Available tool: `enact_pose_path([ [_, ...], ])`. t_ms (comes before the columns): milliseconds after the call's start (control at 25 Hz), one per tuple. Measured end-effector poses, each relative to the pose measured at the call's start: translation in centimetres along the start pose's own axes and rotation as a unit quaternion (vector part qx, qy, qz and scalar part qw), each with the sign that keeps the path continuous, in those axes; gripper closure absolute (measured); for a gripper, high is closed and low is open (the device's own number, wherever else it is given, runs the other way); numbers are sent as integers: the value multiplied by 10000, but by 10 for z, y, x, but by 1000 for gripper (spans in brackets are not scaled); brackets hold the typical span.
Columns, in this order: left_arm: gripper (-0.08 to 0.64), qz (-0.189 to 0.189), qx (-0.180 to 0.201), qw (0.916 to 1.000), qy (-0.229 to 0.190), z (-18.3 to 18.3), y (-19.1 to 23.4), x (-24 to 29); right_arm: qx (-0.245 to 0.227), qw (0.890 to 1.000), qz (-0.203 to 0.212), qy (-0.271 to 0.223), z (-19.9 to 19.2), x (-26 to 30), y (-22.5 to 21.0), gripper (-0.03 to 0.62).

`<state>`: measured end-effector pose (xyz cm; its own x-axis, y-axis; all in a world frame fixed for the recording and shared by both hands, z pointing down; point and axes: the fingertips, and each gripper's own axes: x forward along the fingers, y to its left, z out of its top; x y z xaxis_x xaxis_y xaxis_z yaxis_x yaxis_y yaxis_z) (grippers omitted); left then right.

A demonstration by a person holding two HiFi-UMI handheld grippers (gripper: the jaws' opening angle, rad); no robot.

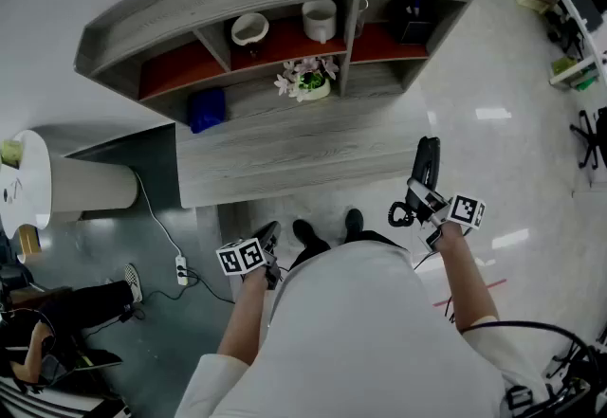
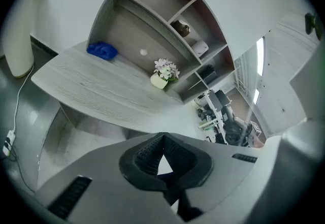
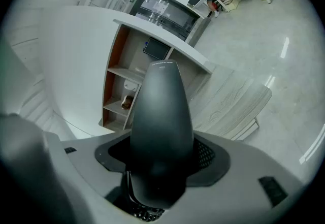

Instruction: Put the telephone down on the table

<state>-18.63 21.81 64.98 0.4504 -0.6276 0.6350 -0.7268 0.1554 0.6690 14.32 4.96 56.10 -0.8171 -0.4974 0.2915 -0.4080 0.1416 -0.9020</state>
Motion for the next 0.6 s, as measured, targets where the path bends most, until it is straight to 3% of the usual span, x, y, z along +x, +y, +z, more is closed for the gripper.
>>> enact_pose_path([
  [120,549,126,84,9999,-26,5,7,-2,-275,9949,-969,109,0,-17,-28,288],
  [160,549,132,88,9999,-29,5,7,-2,-237,9949,-972,106,-1,-17,-28,288],
  [280,549,91,75,9999,-33,6,4,-4,-26,9988,-480,49,-5,-7,-13,288],
  [480,549,61,2,10000,29,1,7,-4,-41,9991,-416,62,-10,-6,-9,288],
  [600,549,75,-12,10000,58,-2,10,-5,-137,9971,-742,109,-13,-12,-18,288],
])
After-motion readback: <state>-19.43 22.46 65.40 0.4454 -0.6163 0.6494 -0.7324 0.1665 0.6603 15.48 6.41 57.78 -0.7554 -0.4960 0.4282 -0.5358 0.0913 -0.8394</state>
